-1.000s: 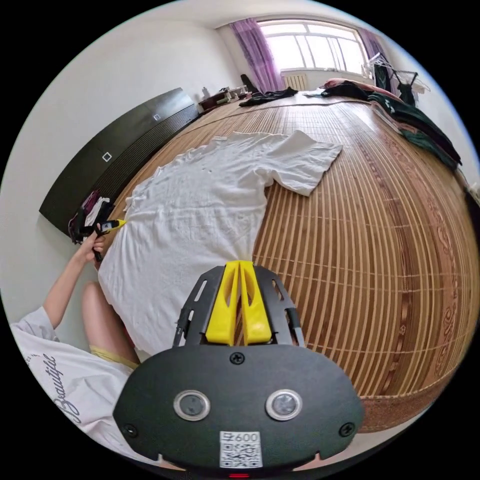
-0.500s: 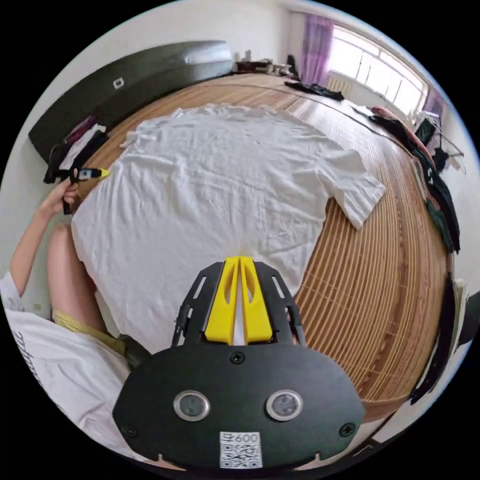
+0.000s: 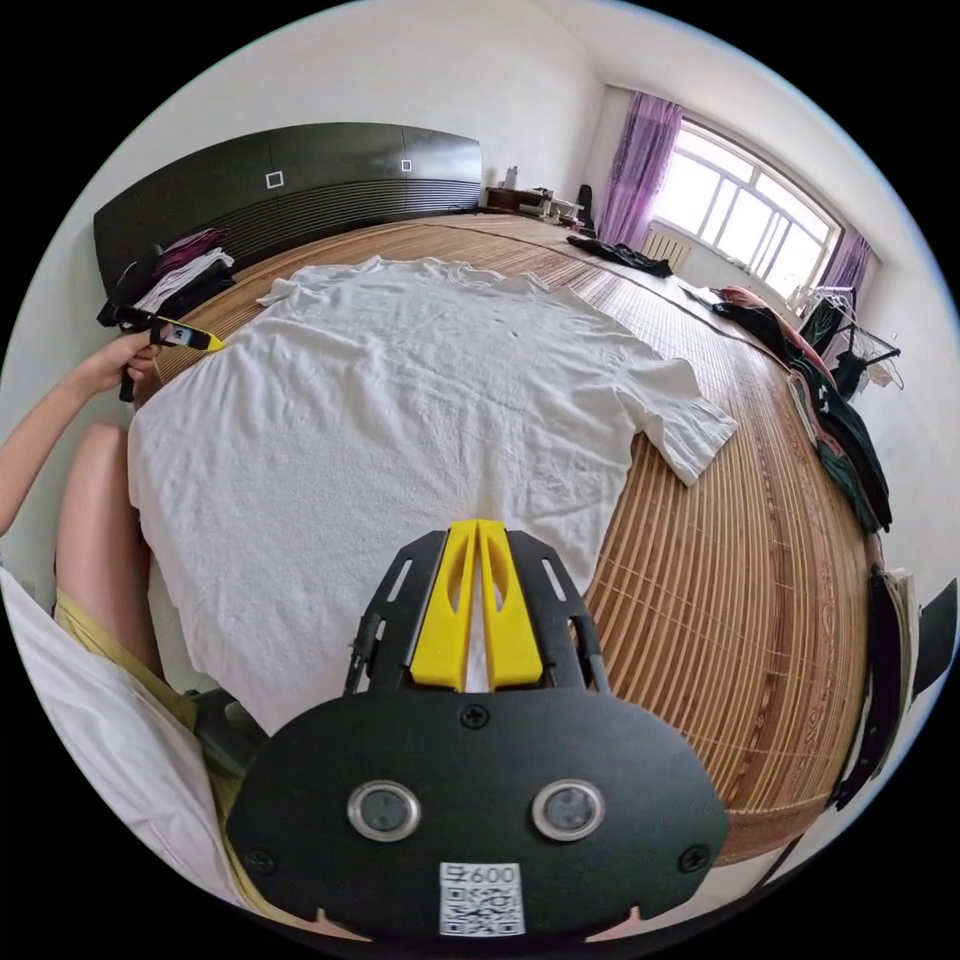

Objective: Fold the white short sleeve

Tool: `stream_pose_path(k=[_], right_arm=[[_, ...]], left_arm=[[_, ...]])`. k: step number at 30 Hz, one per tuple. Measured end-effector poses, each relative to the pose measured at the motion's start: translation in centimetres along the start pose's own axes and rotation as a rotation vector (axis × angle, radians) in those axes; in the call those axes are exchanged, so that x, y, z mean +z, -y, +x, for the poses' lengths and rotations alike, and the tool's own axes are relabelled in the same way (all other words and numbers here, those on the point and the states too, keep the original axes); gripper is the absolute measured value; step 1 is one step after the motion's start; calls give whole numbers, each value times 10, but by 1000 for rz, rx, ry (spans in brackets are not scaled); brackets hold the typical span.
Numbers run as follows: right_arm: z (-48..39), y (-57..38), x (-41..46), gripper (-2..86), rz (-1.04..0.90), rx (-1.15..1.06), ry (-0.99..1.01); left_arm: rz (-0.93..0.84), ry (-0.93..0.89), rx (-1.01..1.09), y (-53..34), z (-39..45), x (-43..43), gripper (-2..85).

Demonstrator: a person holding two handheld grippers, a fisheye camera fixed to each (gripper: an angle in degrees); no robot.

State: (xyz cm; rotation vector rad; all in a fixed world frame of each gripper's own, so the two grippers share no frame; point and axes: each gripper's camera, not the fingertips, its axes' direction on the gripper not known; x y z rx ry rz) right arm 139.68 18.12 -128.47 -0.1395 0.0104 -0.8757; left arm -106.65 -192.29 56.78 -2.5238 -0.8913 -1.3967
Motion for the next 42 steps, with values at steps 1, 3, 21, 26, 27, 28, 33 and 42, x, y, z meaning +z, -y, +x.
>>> stream_pose_path(k=[1,3,21,26,27,28,33,42], right_arm=[[0,-2,3,-8,3,-4,-6],[-1,-6,9,-8,7,-11,-17],[29,-29,56,-8,19,7,13],[41,-35,69,-8,22,18,25],[42,-36,70,-8,23,16,22],[42,-37,73,-8,24,11,13],[47,-43,83,-8,25,-3,-8],[67,-55,100,-8,29,-1,-7]], left_arm=[[49,36,31,-11,7,5,3],[115,80,66,-28,14,12,3],[267,197,125,-99,26,89,2],[271,231,138,-103,27,108,1],[271,237,140,-104,28,110,1],[272,249,145,-105,29,113,1],[273,284,157,-106,30,127,2],[272,293,161,-102,19,143,2]])
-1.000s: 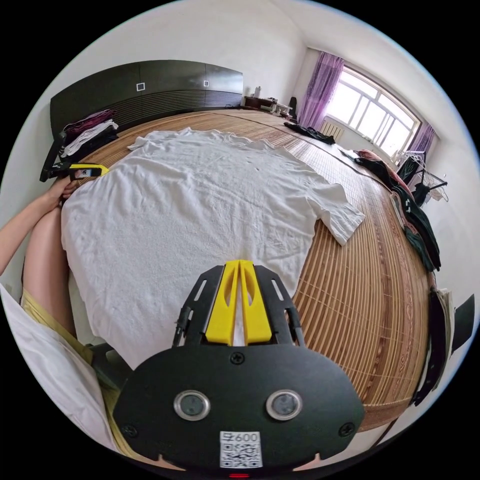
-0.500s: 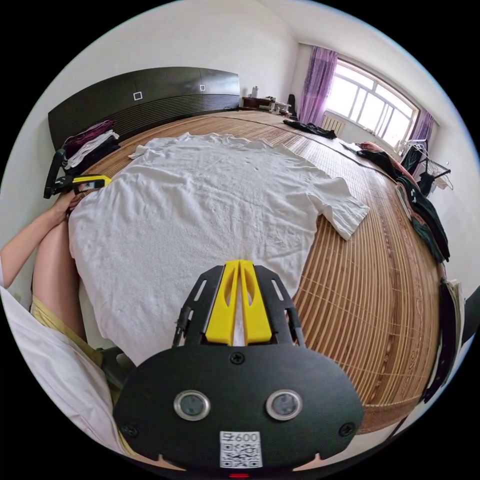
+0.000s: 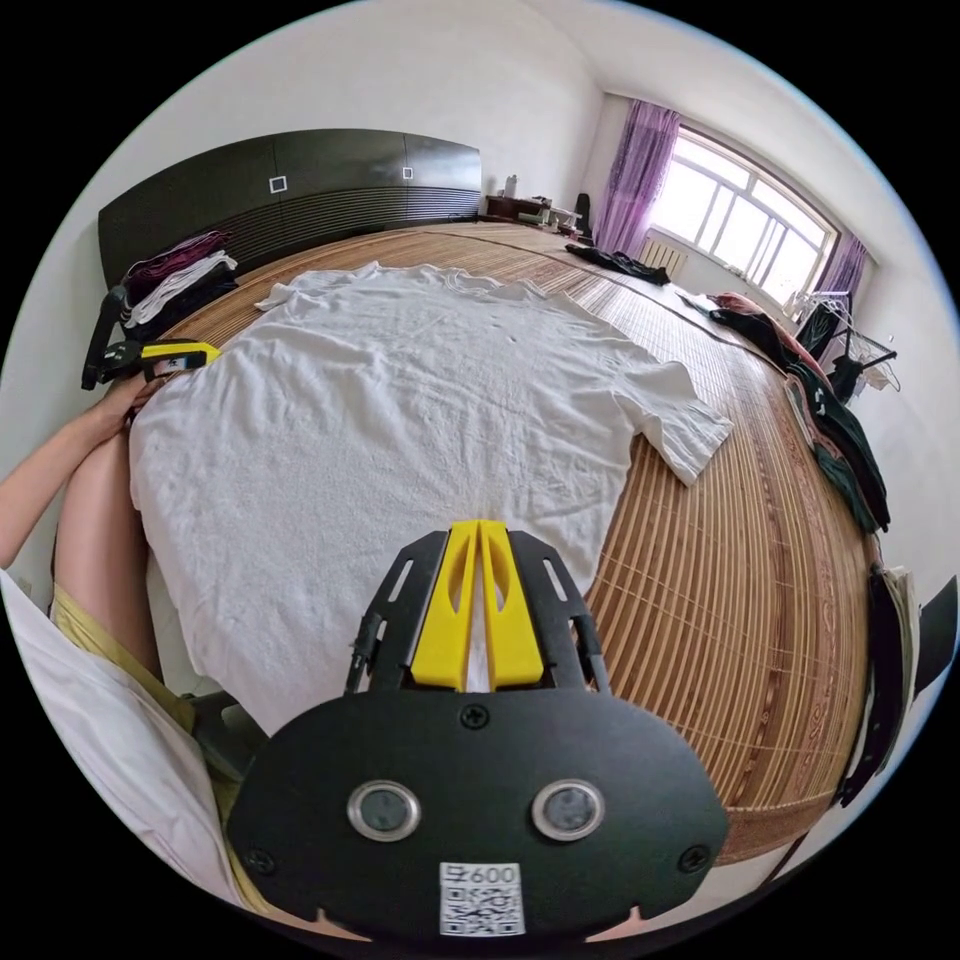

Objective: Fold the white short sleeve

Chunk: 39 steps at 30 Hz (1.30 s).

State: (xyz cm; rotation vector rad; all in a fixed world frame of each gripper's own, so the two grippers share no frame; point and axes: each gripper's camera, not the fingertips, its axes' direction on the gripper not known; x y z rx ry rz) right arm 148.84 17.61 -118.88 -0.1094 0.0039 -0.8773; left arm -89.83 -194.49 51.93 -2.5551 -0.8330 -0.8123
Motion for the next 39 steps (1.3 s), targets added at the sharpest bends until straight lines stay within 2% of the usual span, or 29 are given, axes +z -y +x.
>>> stream_pose_path(k=[6,9,11,13,20,23,29,32,36,38,39], right_arm=[[8,-12,5,-8,22,-13,-54],[9,-24,-32,-8,195,15,-82],[2,-25,-73,-8,409,11,71],[-9,-8,-83,-8,474,-9,203],[-101,136,4,-8,218,-249,405],[-129,194,49,-8,136,-264,457],[-141,282,116,-8,121,-128,445],[-150,312,150,-8,48,-149,360],[-155,331,182,-8,-32,-174,429],[-167,335,209,-8,-151,-240,379],[-169,335,210,-8,-125,-254,378]], left_arm=[[5,-114,-75,0,-30,10,2],[7,-139,-93,1,-39,14,2],[6,-148,-100,2,-44,16,2],[6,-154,-107,3,-48,18,2],[9,-187,-146,7,-62,23,2],[11,-192,-150,9,-65,24,2],[4,-187,-153,15,-68,26,2],[1,-192,-173,17,-70,27,2],[-5,-164,-160,22,-66,26,1],[-5,-154,-154,24,-64,25,1],[-6,-153,-154,24,-64,25,1]])
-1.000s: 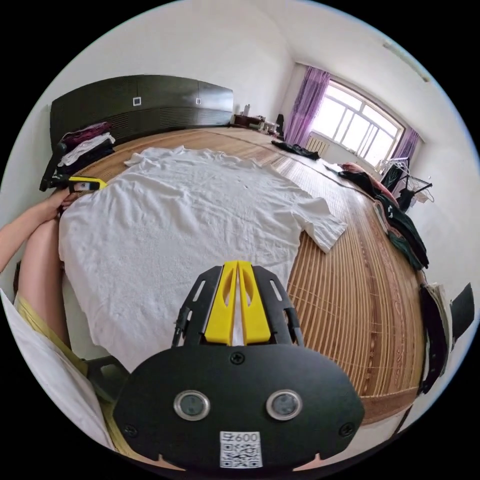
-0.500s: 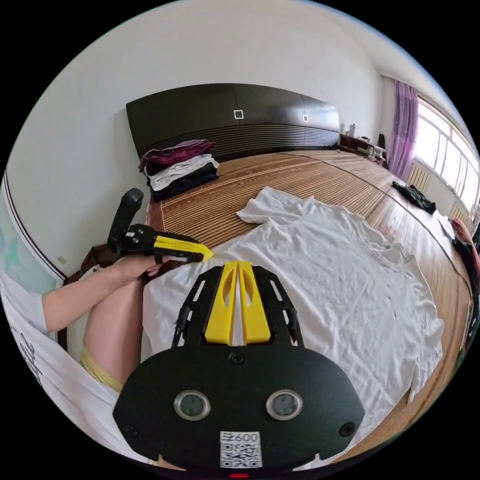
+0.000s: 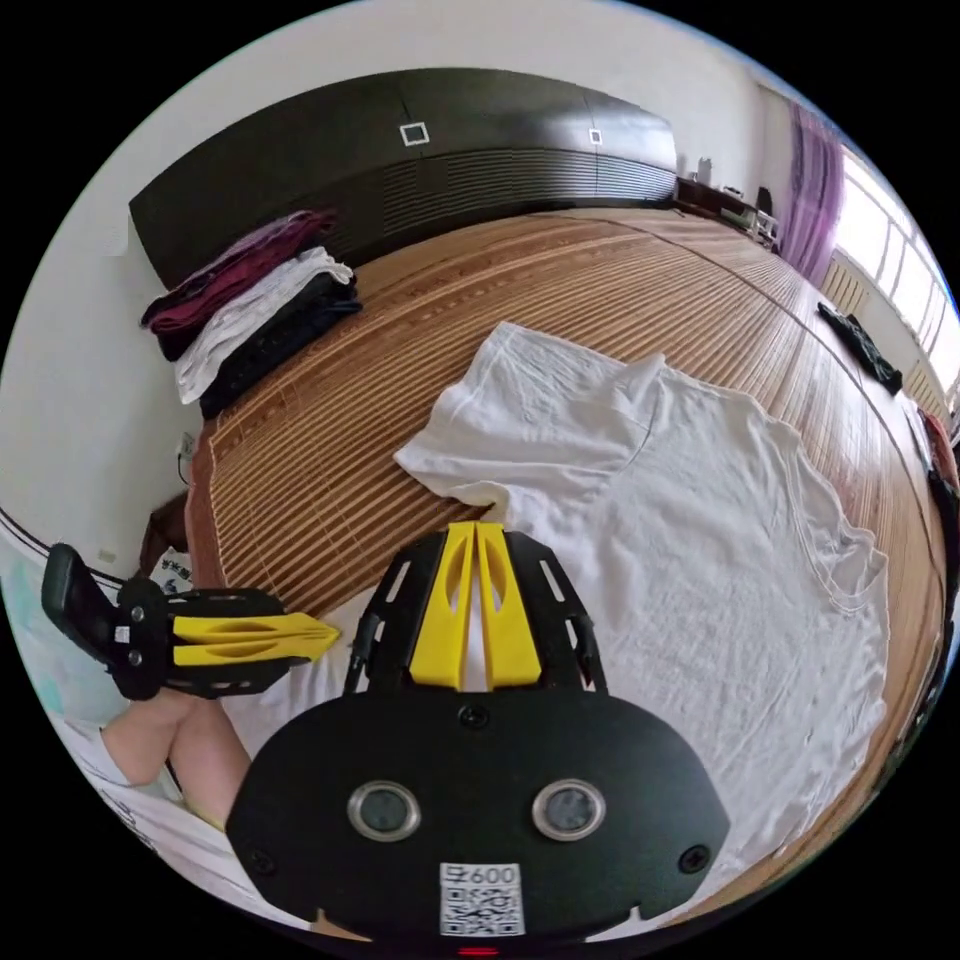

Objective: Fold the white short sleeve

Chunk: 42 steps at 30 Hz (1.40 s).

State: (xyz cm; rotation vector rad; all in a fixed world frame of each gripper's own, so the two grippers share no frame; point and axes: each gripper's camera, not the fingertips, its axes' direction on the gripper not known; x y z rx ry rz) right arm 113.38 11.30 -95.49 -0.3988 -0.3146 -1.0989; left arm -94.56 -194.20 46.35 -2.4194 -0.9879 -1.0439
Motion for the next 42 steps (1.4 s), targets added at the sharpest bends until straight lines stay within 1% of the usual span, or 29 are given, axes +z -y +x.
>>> stream_pose_path(k=[1,4,8,16,25,34,39,42], right_arm=[[1,1,1,-8,32,-2,-4],[12,7,6,-8,38,70,42],[19,11,12,-8,41,61,63],[14,0,20,-8,111,66,54],[3,1,33,-8,112,59,57],[-48,8,48,-8,99,-29,-95],[-56,20,52,-8,59,17,-91],[-74,32,56,-9,10,-30,-140]], left_arm=[[-11,6,-1,2,1,1,1],[-26,40,5,6,7,0,1],[-33,92,16,9,16,-1,1],[-25,66,2,9,13,-6,2],[-29,22,-36,9,5,-14,1],[-32,-59,-183,-2,-18,-31,1],[-34,-53,-188,-11,-22,-44,1],[60,-95,-109,-17,-16,-65,1]])
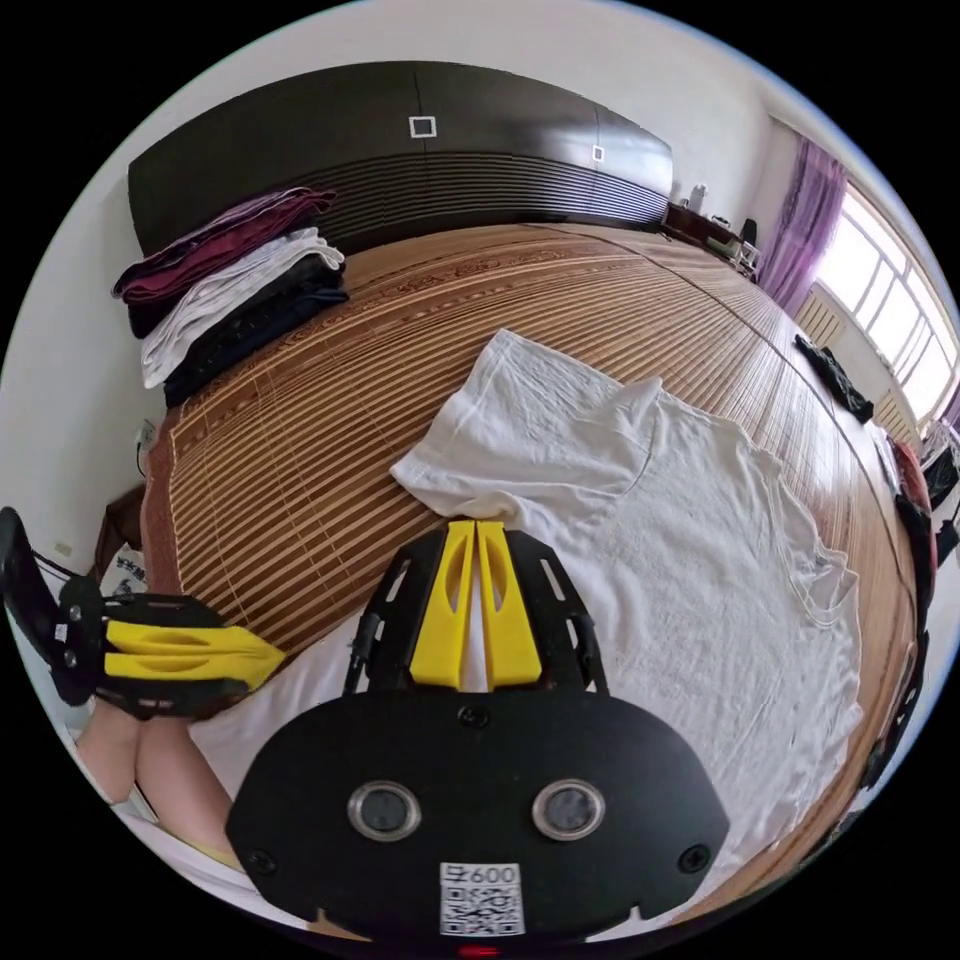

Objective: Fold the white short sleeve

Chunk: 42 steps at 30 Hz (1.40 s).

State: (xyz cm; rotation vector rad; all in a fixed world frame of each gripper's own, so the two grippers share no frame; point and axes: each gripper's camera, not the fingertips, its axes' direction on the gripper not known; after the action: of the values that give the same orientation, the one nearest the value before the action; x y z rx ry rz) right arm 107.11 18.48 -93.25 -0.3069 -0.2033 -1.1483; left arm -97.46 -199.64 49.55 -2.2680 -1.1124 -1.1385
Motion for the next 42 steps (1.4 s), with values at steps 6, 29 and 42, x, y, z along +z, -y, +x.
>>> stream_pose_path(k=[6,29,42], right_arm=[[-23,18,1,-9,-68,-32,-46],[67,-3,-95,-8,173,129,335],[12,57,-93,-8,-7,-37,215]], left_arm=[[-167,-145,166,-14,24,12,1],[-107,-107,200,-43,55,-49,0],[-148,-94,187,-31,81,-85,0]])
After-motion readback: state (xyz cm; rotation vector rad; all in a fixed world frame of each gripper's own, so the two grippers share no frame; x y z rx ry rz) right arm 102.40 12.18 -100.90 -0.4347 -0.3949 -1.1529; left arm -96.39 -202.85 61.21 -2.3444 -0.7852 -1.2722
